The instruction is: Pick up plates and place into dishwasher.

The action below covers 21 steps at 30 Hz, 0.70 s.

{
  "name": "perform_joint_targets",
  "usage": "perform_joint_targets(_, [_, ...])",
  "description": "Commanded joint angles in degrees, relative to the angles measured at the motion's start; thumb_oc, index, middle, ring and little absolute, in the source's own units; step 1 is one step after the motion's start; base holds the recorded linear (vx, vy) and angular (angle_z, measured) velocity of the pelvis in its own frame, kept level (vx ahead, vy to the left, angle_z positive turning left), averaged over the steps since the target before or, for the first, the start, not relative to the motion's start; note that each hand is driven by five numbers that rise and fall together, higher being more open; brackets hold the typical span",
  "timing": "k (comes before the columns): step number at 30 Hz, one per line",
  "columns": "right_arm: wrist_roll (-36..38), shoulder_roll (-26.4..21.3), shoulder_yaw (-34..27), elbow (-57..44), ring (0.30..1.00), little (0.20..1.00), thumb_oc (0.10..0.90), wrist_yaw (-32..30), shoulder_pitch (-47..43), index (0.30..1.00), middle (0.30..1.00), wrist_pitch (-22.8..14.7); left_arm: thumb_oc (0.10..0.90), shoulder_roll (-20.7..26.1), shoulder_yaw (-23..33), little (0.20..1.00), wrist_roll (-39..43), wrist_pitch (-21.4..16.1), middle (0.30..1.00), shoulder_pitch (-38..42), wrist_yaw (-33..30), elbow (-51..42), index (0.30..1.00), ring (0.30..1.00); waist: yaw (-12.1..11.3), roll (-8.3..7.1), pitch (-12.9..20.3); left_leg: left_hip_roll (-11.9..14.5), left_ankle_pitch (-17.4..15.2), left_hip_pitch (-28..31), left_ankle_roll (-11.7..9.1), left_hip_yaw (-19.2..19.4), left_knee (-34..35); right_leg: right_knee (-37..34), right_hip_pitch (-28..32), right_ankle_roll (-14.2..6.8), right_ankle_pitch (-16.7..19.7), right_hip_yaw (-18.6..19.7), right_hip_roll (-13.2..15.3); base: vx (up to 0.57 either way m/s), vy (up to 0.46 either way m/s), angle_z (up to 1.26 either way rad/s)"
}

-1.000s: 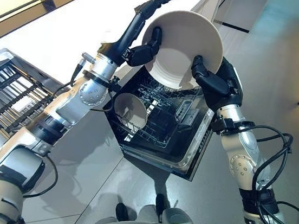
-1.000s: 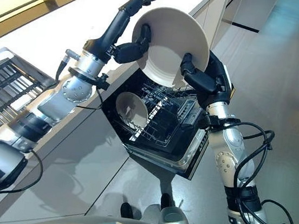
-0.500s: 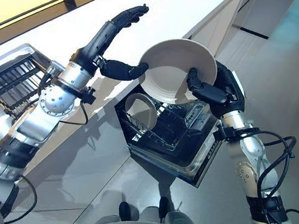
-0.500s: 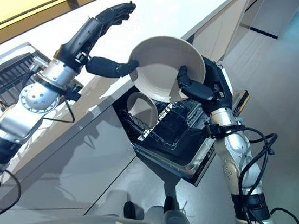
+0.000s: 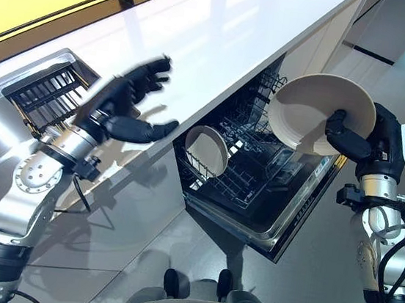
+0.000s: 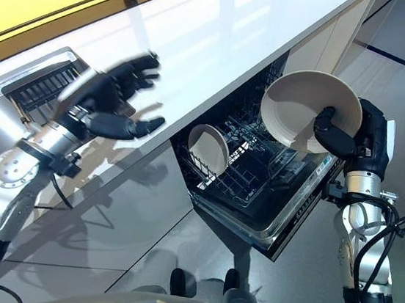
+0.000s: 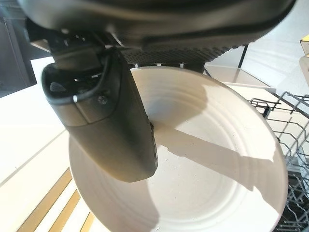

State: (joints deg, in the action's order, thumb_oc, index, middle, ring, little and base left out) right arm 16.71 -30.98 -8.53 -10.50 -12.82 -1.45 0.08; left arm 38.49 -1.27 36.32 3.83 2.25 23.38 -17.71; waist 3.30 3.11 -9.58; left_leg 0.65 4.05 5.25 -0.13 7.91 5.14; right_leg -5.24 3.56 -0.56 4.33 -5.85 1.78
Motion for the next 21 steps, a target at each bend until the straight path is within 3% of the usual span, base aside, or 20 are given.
perform_joint_targets(1, [-0.3, -4.5, 1.0, -4.2, 0.3, 0.2, 0.1, -2.6, -5.5, 0.3, 0.3, -8.3, 0.8, 1.4, -2.7, 0.9, 8.1, -3.3, 0.9, 4.8, 4.8, -5.5, 0.9, 0.9, -0.2, -1.46, 4.9, -0.5, -3.5, 1.3, -1.2, -1.8, -0.1, 0.2, 1.7, -6.0, 0.4, -2.6, 2.7, 0.0, 0.0, 0.0])
perform_joint_targets(5, [-1.6, -4.8, 2.4, -3.8, 0.3, 0.2, 0.1, -4.6, -5.8, 0.3, 0.3, -8.9, 0.8, 0.2, -6.0, 0.9, 11.3, -4.0, 0.9, 5.2, 9.1, -5.5, 0.9, 0.9, -0.1, -1.58, 4.7, -0.5, -3.6, 1.3, -1.0, -1.5, -0.1, 0.2, 1.5, -6.1, 0.5, -2.4, 2.7, 0.01, 0.002, 0.0])
perform_joint_targets(8, [-5.7, -5.8, 3.8, -1.6, 0.3, 0.2, 0.1, -7.0, -6.6, 0.3, 0.3, -7.8, 0.8, -1.7, -9.4, 0.9, 8.7, -6.7, 0.9, 5.9, 4.3, -4.1, 0.9, 0.9, 0.0, -1.79, 4.6, -0.6, -3.9, 1.5, -0.8, -1.3, -0.1, 0.2, 1.5, -6.0, 0.6, -1.9, 2.7, 0.0, 0.0, 0.0])
perform_joint_targets(15, [-13.7, -8.9, 6.9, 7.7, 0.3, 0.2, 0.1, -9.0, -10.4, 0.3, 0.3, -4.2, 0.8, -6.7, -16.4, 0.9, 4.4, -5.6, 0.9, 4.0, 1.4, 0.6, 0.9, 0.9, -0.6, -2.43, 4.2, -0.6, -4.2, 1.6, -0.4, -1.3, -0.1, 0.4, 1.5, -5.8, 0.4, -1.8, 2.6, 0.01, 0.0, 0.01])
perform_joint_targets(17, [-16.3, -10.9, 9.7, 14.3, 0.3, 0.2, 0.1, -9.6, -15.0, 0.3, 0.3, -1.4, 0.8, -7.1, -20.5, 0.9, -0.3, -8.0, 0.9, 3.3, -2.2, 5.7, 0.9, 0.9, -1.2, -2.92, 4.3, -0.5, -4.9, 1.9, -0.2, -1.6, -0.1, 0.5, 2.0, -5.7, -0.3, -1.9, 2.4, 0.03, -0.036, 0.02])
perform_joint_targets(21, [-16.8, -13.1, 12.5, 21.1, 0.3, 0.2, 0.1, -9.1, -19.5, 0.3, 0.3, 0.8, 0.8, -6.9, -21.8, 0.9, -0.3, -11.8, 0.9, 1.8, -3.7, 9.3, 0.9, 0.9, -2.4, -3.5, 4.2, -0.5, -4.8, 1.6, -0.1, -2.1, -0.1, 0.5, 2.0, -5.5, -0.5, -2.5, 2.5, 0.01, -0.035, 0.04])
